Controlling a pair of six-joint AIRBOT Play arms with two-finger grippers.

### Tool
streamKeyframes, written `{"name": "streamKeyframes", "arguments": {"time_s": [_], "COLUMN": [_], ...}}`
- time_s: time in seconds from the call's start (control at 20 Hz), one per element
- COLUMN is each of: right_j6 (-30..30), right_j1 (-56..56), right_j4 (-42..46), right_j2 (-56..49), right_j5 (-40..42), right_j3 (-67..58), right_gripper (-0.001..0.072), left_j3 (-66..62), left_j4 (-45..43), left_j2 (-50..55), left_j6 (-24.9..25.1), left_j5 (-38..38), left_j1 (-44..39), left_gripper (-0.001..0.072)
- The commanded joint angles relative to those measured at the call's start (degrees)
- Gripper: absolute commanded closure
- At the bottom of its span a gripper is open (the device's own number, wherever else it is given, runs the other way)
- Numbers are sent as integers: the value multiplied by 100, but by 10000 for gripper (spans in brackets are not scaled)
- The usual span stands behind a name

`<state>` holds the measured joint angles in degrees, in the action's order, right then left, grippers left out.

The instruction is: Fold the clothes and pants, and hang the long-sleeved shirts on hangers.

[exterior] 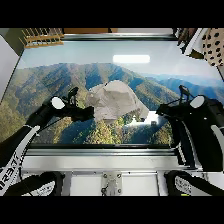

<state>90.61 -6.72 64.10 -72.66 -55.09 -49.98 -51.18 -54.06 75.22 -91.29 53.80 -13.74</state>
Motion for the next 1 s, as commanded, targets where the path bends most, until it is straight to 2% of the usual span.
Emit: {"name": "streamKeyframes", "arguments": {"time_s": [0.0,0.1,0.35,0.4,0.45,0.5,0.6,0.8,0.95], "right_j6": [-286,-487,-501,-535,-542,-544,-586,-581,-667], "right_j1": [369,671,1078,1082,1075,1062,999,520,234], "right_j4": [-1259,-1580,-1596,-1596,-1563,-1488,-966,686,859], "right_j2": [-874,-1086,-1290,-1290,-1283,-1259,-1027,-9,881], "right_j5": [868,1161,1567,1598,1611,1602,1364,28,-433], "right_j3": [122,118,118,107,85,35,-271,-2017,-3473], "right_gripper": [126,128,137,269,549,709,708,708,709], "left_j3": [-7,-7,-7,-7,-9,-13,-79,-1047,-2096], "left_j4": [-42,-42,-44,-44,-44,-50,-66,-181,-173], "left_j2": [-33,-33,-33,-33,-33,-37,-164,-1222,-2238], "left_j6": [0,0,0,0,0,9,149,149,146], "left_j5": [4,0,-4,-7,-7,-4,15,439,717], "left_j1": [33,33,33,35,39,42,195,997,1388], "left_gripper": [693,693,693,693,693,693,693,693,693]}}
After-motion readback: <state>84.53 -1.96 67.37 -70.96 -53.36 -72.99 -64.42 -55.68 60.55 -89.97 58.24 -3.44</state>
